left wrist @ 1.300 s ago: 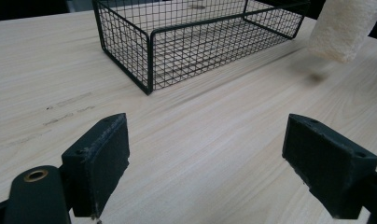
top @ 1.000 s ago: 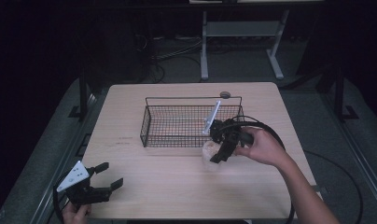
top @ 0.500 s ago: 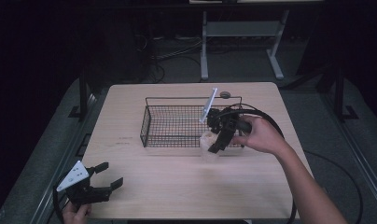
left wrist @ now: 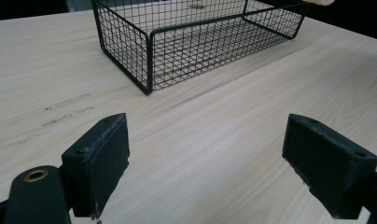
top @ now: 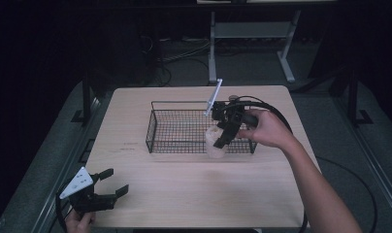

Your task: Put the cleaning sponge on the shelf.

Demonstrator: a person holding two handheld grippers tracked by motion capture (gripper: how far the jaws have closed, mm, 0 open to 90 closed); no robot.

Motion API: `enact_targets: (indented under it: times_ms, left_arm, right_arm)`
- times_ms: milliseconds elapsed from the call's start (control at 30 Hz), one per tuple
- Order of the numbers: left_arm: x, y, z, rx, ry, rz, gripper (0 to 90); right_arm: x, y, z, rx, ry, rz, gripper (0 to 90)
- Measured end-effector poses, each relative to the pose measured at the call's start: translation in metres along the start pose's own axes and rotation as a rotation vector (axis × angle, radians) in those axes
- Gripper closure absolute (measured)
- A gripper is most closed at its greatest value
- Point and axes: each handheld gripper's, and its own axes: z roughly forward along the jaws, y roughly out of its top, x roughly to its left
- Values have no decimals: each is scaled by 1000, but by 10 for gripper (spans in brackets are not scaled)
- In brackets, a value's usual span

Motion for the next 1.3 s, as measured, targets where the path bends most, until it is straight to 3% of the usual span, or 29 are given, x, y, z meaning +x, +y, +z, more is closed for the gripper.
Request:
enact_targets:
  times_ms: [567, 1300]
  left_arm:
    - [0, 0, 0, -2, -4, 3, 141]
    - [1, 1, -1, -3, 3, 1, 141]
  right_arm:
    - [-38, 14, -2, -1, -19, 61, 289]
    - [-81, 10, 13, -6, -14, 156, 289]
